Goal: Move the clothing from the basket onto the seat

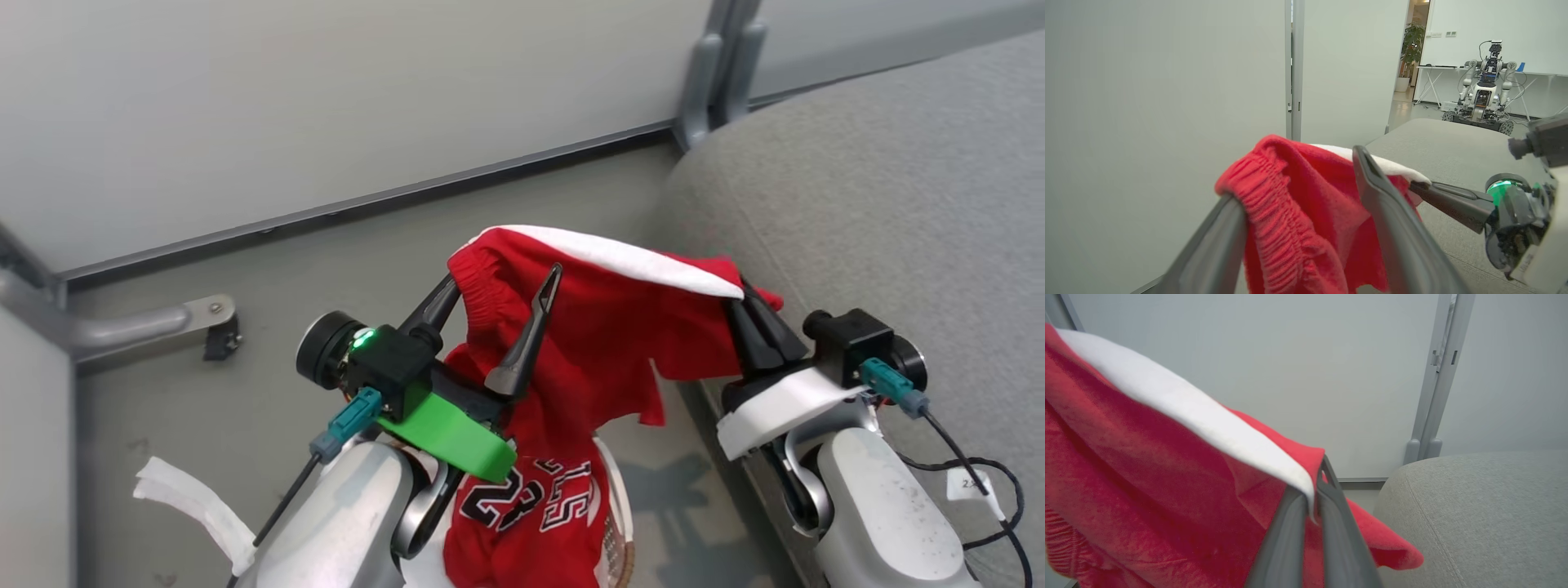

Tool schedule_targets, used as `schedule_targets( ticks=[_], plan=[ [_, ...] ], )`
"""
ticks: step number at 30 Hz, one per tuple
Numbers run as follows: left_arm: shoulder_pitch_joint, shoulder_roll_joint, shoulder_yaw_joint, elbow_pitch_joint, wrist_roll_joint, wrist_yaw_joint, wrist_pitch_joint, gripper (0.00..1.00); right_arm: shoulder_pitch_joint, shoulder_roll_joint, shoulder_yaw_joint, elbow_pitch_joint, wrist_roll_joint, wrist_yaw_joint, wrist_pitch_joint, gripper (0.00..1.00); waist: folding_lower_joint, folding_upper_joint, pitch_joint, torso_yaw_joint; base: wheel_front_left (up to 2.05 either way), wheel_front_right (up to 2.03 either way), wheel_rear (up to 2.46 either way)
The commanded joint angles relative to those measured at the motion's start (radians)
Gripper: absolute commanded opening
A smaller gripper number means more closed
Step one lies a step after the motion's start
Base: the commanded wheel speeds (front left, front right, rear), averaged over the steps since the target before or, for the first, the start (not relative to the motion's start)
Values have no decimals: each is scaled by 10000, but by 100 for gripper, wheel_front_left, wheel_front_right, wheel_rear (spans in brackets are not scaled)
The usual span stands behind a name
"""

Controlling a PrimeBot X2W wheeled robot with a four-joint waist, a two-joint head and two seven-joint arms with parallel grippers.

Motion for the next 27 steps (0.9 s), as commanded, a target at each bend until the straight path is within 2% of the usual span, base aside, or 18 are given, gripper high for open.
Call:
schedule_targets(
  ticks=[1,13,27],
  plan=[
    [144,112,78,21,70,-29,-2,100,170,-31,-127,-116,4,-8,-17,0,0,0,63,-916,0,0,0],
    [262,225,329,174,184,-29,0,100,405,-18,-1214,-605,119,-7,-17,0,0,0,133,-2400,0,0,0],
    [255,377,338,120,201,-29,0,100,405,-26,-1157,-948,445,-7,-17,0,0,0,454,-3525,0,0,0]
  ],
)
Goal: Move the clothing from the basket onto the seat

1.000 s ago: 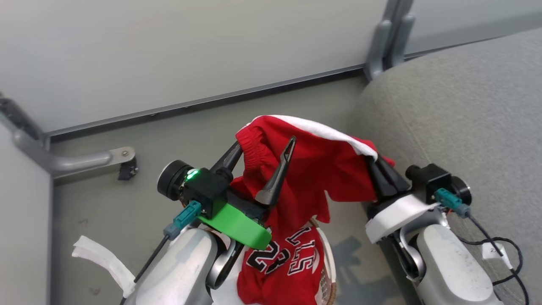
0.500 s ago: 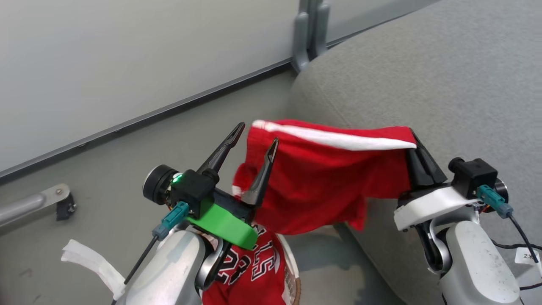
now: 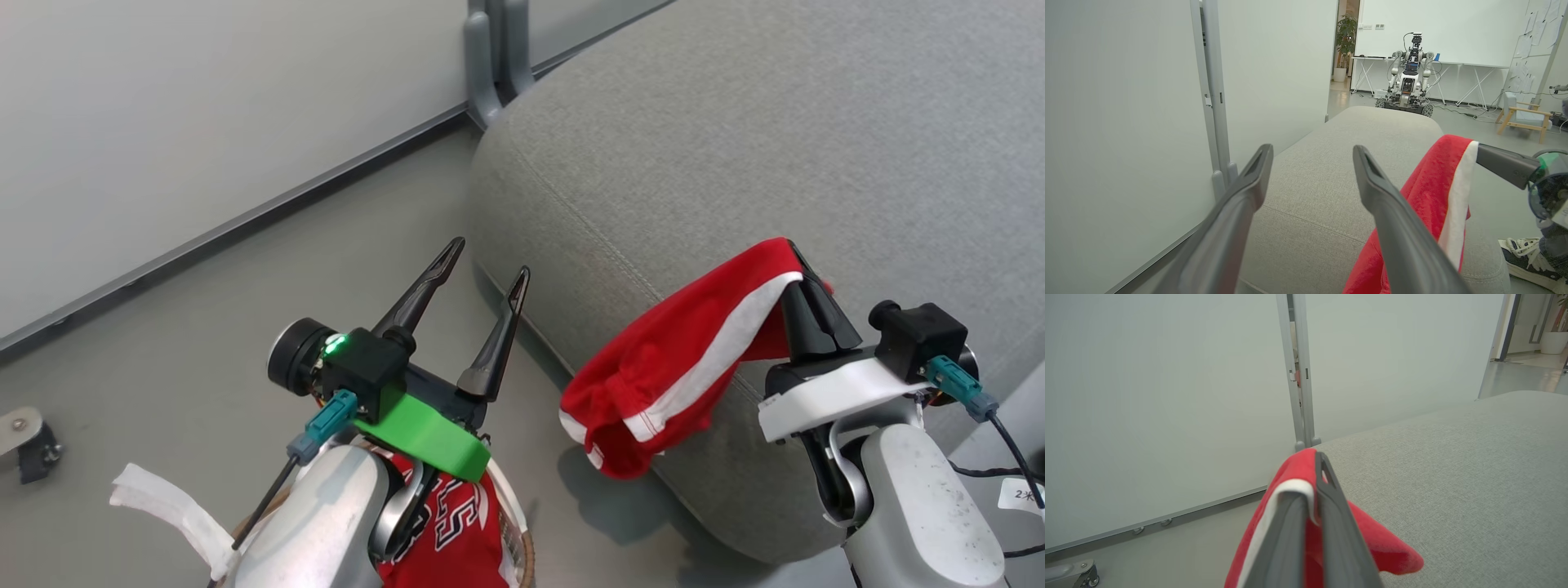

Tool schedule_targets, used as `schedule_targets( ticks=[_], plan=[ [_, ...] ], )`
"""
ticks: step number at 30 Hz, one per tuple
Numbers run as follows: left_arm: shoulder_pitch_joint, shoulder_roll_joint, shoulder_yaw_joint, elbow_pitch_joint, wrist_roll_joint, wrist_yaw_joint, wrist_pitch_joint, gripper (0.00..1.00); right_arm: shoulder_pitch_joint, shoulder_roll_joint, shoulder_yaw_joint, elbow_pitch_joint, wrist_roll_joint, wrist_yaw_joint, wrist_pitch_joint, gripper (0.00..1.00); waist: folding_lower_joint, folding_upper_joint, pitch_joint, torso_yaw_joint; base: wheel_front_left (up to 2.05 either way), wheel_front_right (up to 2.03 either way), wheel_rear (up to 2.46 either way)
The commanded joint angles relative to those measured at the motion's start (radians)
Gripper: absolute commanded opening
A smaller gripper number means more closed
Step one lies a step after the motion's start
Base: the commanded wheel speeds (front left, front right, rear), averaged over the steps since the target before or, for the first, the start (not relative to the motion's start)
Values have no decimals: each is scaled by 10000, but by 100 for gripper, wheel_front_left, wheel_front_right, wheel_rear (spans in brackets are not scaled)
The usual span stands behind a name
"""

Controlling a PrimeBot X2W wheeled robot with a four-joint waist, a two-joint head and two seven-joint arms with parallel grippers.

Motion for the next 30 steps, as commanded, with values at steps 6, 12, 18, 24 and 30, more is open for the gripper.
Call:
schedule_targets(
  ticks=[6,12,18,24,30],
  plan=[
    [-135,138,-79,-71,132,-29,3,100,-66,-24,-101,-187,163,-8,-19,0,0,-1,378,-711,0,0,0],
    [-371,218,-313,-29,94,-30,3,100,-400,-25,-356,-389,23,-8,-19,0,0,-1,726,-784,0,0,0],
    [-506,349,-454,-89,9,-30,3,100,-1275,-24,-372,-368,-645,-8,-19,0,0,-1,1222,-820,0,0,0],
    [-861,577,-880,-275,117,-30,3,100,-2866,-282,-692,-166,-1553,-8,-19,0,0,-1,2027,-481,0,0,0],
    [-1459,857,-1335,-361,78,-30,3,100,-4614,-1329,-1114,227,-2006,-8,-18,0,0,-1,3089,152,0,0,0]
  ],
)
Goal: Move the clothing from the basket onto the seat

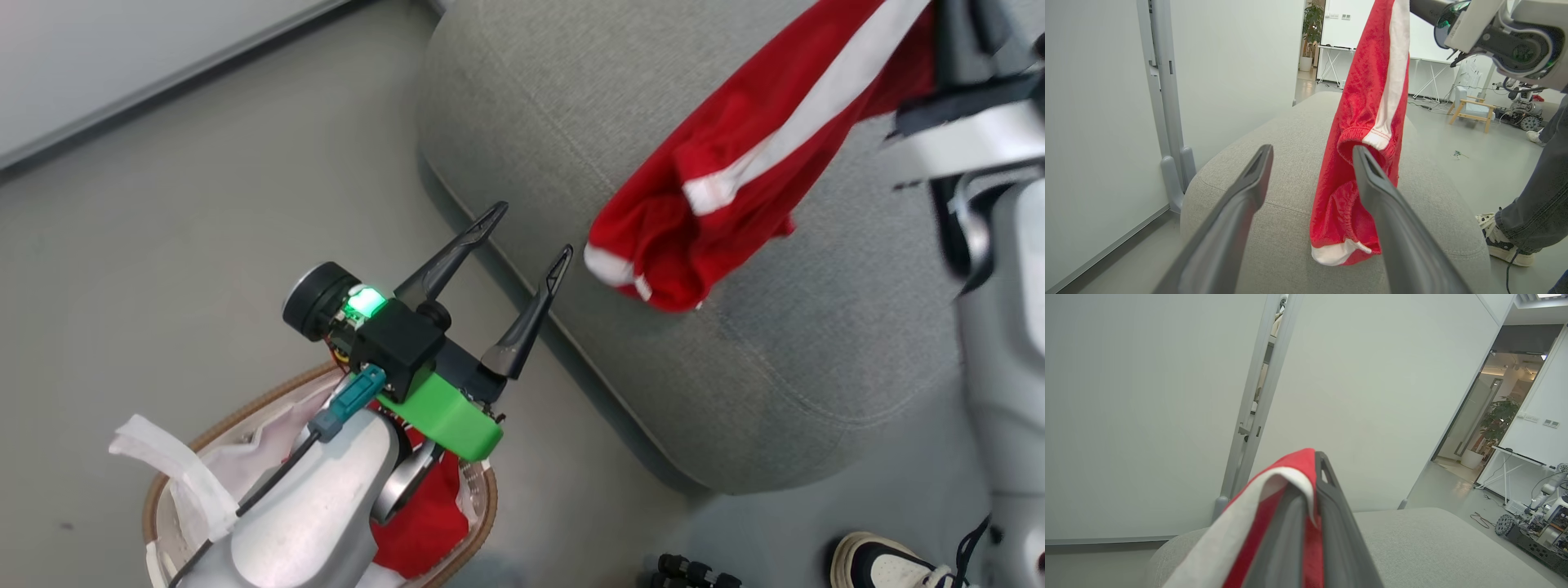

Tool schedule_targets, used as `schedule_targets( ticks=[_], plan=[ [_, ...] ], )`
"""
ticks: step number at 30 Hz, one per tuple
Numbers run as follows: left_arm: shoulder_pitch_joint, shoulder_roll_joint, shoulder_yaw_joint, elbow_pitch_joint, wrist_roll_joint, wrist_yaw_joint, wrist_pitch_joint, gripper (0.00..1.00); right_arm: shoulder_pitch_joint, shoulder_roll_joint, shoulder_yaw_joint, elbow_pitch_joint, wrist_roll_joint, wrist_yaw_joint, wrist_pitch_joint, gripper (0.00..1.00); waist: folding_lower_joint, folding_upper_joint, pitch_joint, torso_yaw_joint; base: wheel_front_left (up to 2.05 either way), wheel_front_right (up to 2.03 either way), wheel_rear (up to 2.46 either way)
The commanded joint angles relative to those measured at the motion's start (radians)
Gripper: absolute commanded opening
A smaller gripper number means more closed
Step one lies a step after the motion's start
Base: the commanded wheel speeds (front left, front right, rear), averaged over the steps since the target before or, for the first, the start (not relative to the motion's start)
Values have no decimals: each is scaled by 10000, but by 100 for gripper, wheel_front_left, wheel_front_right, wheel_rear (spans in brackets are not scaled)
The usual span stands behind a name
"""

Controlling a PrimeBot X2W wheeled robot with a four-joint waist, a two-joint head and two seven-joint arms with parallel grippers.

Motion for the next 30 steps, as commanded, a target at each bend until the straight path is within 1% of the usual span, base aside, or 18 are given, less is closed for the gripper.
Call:
schedule_targets(
  ticks=[1,8,12,15,17,21,25,30],
  plan=[
    [-242,163,-13,-9,59,-30,5,100,-384,-206,-124,107,-114,-10,-19,0,0,-1,861,644,0,0,0],
    [-778,358,-145,-219,83,-30,5,100,-2119,-1316,-1157,793,-685,-10,-18,0,0,-1,1879,1318,0,0,0],
    [-1024,411,-112,-305,119,-30,5,100,-2945,-1745,-1490,1113,-1043,-10,-19,0,0,-1,2340,1633,0,0,0],
    [-1155,434,-92,-348,124,-30,5,100,-3412,-1931,-1765,1325,-1307,-10,-19,0,0,-1,2648,1840,0,0,0],
    [-1204,455,-69,-356,134,-30,5,100,-3614,-1978,-1978,1493,-1494,-10,-19,0,0,-1,2836,1966,0,0,0],
    [-1314,493,-29,-398,141,-30,6,100,-3716,-1854,-2550,1905,-1832,-10,-18,0,0,-1,3203,2160,0,0,0],
    [-1376,571,36,-403,144,-30,6,100,-3345,-1572,-2979,2371,-2096,-10,-18,0,0,-1,3504,2273,0,0,0],
    [-1423,614,89,-379,163,-30,6,100,-2815,-1056,-3352,2682,-2263,-10,-17,0,0,-1,3680,2329,0,0,0]
  ],
)
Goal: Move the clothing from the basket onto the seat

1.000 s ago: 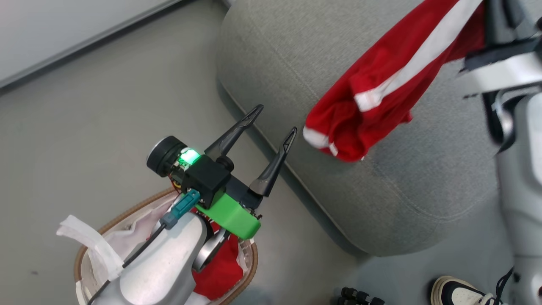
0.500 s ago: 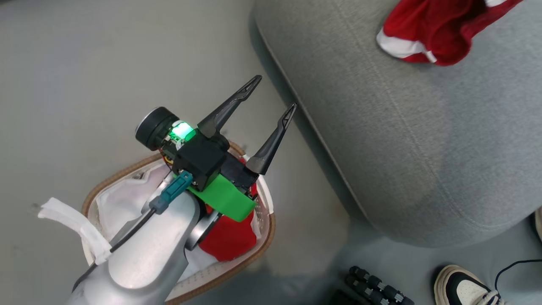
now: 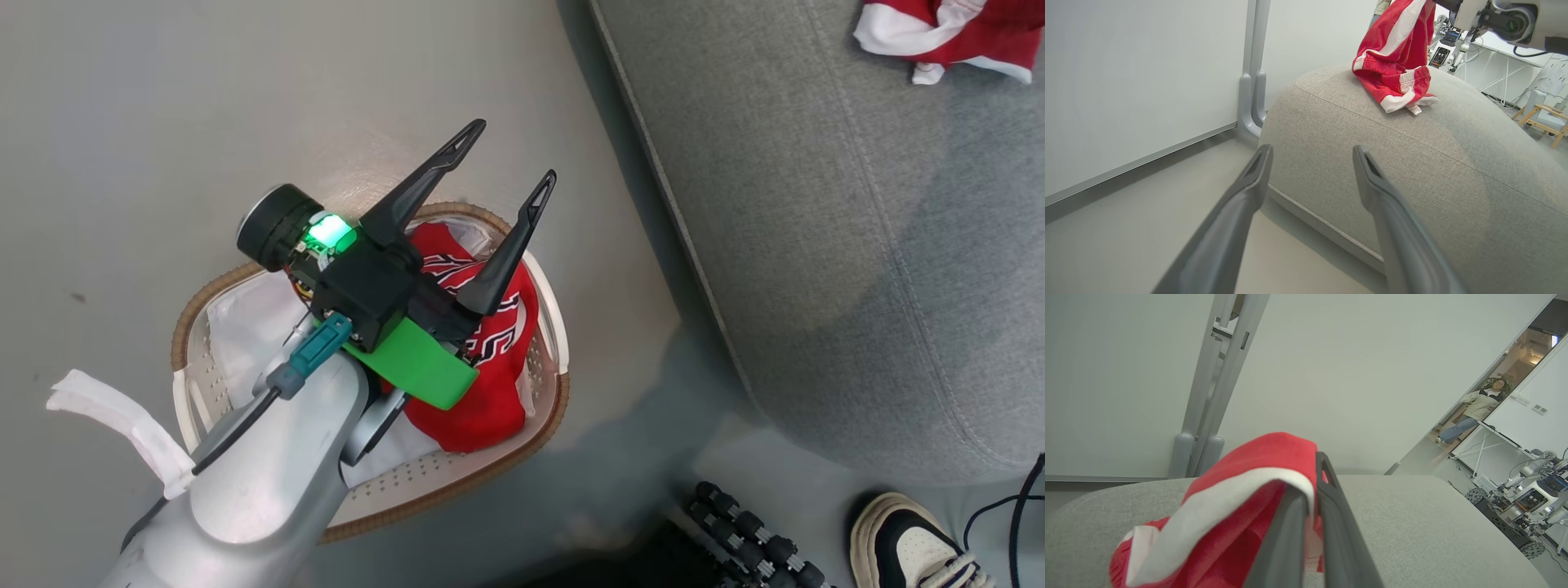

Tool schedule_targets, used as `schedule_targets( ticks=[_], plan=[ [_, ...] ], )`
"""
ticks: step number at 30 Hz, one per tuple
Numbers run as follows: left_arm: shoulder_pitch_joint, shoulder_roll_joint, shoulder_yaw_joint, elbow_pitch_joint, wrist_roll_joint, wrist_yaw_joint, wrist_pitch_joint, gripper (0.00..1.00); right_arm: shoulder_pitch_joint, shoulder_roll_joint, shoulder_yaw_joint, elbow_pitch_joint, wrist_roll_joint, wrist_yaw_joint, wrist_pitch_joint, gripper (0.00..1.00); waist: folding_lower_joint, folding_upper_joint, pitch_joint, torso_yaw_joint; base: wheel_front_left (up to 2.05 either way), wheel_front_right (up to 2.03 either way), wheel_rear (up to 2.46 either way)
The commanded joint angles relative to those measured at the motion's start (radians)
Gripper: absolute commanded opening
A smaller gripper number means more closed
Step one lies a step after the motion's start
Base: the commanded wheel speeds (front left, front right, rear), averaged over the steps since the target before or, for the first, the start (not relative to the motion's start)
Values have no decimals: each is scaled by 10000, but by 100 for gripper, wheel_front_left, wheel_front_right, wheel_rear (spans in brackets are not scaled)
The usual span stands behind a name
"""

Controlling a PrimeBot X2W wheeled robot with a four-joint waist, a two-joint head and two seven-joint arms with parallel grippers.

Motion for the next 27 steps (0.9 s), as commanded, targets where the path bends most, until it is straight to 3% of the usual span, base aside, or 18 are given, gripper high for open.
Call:
schedule_targets(
  ticks=[1,9,10,11,12,20,27],
  plan=[
    [-204,83,30,7,90,-30,6,100,299,98,-148,92,-62,-10,-16,0,-2,0,162,138,0,0,0],
    [185,-6,401,178,142,-30,6,100,1697,829,-701,265,79,-10,-16,1,-2,0,-160,37,0,0,0],
    [253,-12,441,225,149,-30,6,100,1883,925,-743,240,122,-10,-17,27,-2,0,-246,16,0,0,0],
    [301,-22,481,259,135,-30,6,100,2048,987,-762,184,131,-10,-16,44,-2,0,-346,0,0,0,0],
    [338,-42,542,281,114,-30,6,100,2239,1077,-744,136,181,-10,-17,100,-2,0,-471,-17,0,0,0],
    [1213,-357,1371,250,194,-30,6,100,3657,1613,-464,-729,659,-10,-17,100,-2,0,-1713,14,0,0,0],
    [2146,-776,2320,368,342,-30,6,100,4523,1839,385,-1494,1379,-10,-15,100,-2,0,-2851,525,0,0,0]
  ],
)
